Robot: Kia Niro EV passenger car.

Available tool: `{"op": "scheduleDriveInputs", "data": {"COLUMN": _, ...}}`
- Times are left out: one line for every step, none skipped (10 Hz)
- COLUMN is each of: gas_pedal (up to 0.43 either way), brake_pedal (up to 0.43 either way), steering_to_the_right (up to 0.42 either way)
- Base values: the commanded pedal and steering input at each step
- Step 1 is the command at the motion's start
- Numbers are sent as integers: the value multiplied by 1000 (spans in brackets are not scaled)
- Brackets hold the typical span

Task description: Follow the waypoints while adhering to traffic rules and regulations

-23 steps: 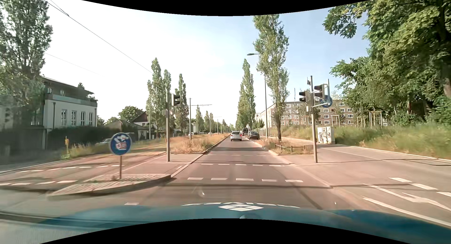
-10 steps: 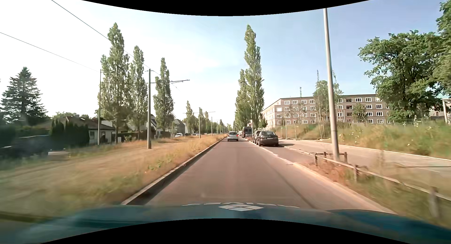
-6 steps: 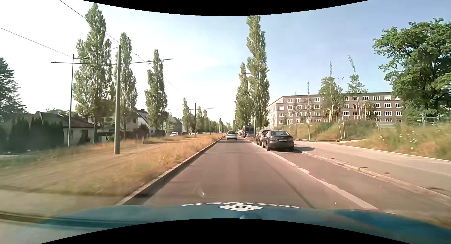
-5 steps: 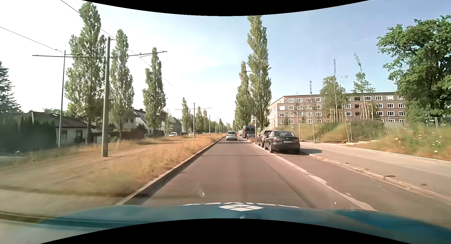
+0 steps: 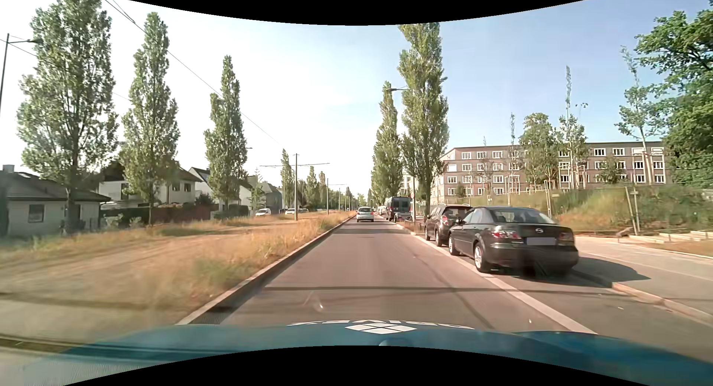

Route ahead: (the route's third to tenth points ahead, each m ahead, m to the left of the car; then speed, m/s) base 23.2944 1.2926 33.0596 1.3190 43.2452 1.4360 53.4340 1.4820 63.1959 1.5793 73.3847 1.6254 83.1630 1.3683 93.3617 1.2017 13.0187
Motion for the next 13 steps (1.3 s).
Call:
{"op": "scheduleDriveInputs", "data": {"gas_pedal": 177, "brake_pedal": 0, "steering_to_the_right": -4}}
{"op": "scheduleDriveInputs", "data": {"gas_pedal": 177, "brake_pedal": 0, "steering_to_the_right": -4}}
{"op": "scheduleDriveInputs", "data": {"gas_pedal": 177, "brake_pedal": 0, "steering_to_the_right": -7}}
{"op": "scheduleDriveInputs", "data": {"gas_pedal": 177, "brake_pedal": 0, "steering_to_the_right": -8}}
{"op": "scheduleDriveInputs", "data": {"gas_pedal": 177, "brake_pedal": 0, "steering_to_the_right": -7}}
{"op": "scheduleDriveInputs", "data": {"gas_pedal": 177, "brake_pedal": 0, "steering_to_the_right": -7}}
{"op": "scheduleDriveInputs", "data": {"gas_pedal": 177, "brake_pedal": 0, "steering_to_the_right": -7}}
{"op": "scheduleDriveInputs", "data": {"gas_pedal": 177, "brake_pedal": 0, "steering_to_the_right": -6}}
{"op": "scheduleDriveInputs", "data": {"gas_pedal": 177, "brake_pedal": 0, "steering_to_the_right": -6}}
{"op": "scheduleDriveInputs", "data": {"gas_pedal": 177, "brake_pedal": 0, "steering_to_the_right": -6}}
{"op": "scheduleDriveInputs", "data": {"gas_pedal": 177, "brake_pedal": 0, "steering_to_the_right": -5}}
{"op": "scheduleDriveInputs", "data": {"gas_pedal": 177, "brake_pedal": 0, "steering_to_the_right": -5}}
{"op": "scheduleDriveInputs", "data": {"gas_pedal": 177, "brake_pedal": 0, "steering_to_the_right": -4}}
